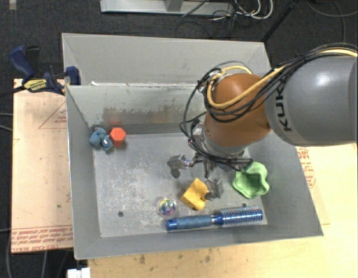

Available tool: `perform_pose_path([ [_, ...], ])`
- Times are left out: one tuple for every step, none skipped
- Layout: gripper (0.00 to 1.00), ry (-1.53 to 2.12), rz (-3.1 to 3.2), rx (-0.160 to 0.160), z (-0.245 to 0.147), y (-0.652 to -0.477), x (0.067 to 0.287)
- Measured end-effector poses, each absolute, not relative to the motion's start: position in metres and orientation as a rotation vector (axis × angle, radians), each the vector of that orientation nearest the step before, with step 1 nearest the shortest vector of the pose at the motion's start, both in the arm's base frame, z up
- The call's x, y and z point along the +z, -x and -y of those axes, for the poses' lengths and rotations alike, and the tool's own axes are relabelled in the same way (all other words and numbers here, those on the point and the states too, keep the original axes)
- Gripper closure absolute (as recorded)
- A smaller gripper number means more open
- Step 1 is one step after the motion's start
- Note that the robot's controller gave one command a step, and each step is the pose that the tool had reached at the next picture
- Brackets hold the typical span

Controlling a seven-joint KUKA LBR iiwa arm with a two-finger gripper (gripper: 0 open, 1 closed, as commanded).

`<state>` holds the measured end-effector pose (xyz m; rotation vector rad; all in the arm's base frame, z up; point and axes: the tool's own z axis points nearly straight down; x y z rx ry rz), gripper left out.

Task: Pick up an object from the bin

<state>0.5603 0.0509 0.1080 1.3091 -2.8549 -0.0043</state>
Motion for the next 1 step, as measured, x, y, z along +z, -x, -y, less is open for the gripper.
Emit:
perform_pose_path([
  [0.00, -1.221, 2.892, -0.002, -0.0515, -0.5483, 0.0712],
])
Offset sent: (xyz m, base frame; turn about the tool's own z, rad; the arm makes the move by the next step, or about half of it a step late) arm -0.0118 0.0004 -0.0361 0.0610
